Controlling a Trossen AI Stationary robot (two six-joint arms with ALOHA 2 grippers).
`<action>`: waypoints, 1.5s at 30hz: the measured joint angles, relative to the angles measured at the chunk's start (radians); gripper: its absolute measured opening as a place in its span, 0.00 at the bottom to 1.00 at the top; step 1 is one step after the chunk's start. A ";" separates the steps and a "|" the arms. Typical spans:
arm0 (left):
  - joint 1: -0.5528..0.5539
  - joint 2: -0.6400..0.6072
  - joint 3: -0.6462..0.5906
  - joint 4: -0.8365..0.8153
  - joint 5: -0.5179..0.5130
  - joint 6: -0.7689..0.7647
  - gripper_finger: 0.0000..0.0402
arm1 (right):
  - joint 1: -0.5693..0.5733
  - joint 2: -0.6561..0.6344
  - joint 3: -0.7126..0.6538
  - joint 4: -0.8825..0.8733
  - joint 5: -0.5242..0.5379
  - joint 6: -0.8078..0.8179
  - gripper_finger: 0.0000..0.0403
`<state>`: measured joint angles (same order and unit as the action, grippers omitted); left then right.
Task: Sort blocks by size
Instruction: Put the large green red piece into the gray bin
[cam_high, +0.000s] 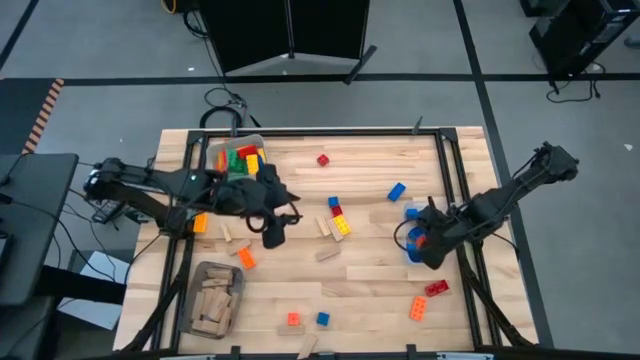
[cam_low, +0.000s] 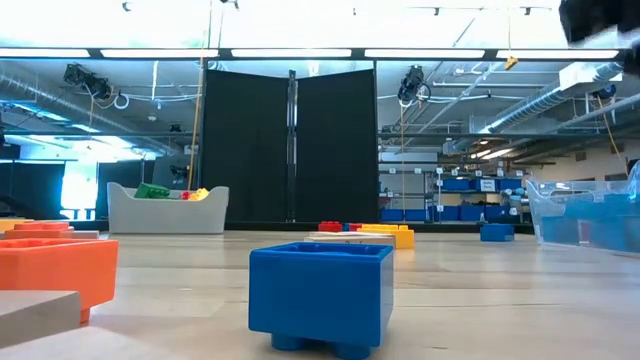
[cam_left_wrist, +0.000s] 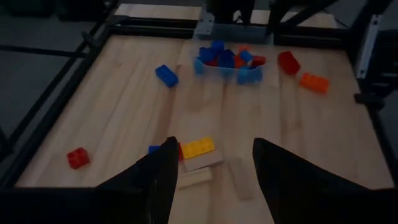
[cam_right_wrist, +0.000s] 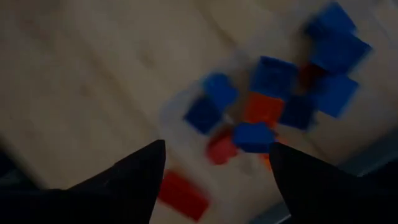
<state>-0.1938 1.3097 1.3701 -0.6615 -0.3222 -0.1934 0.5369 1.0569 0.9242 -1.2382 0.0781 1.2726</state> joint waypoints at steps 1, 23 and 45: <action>-0.013 0.002 0.000 0.002 -0.002 -0.009 0.53 | 0.010 0.000 0.029 0.002 -0.001 -0.025 0.75; -0.188 0.006 0.000 0.020 -0.007 -0.100 0.53 | 0.389 0.226 0.066 0.206 -0.025 -0.714 0.69; -0.196 0.007 0.000 0.020 -0.007 -0.155 0.53 | 0.444 0.563 -0.037 0.349 -0.053 -0.767 0.76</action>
<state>-0.3893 1.3163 1.3701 -0.6411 -0.3294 -0.3482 0.9806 1.6197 0.8875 -0.8890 0.0250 0.5053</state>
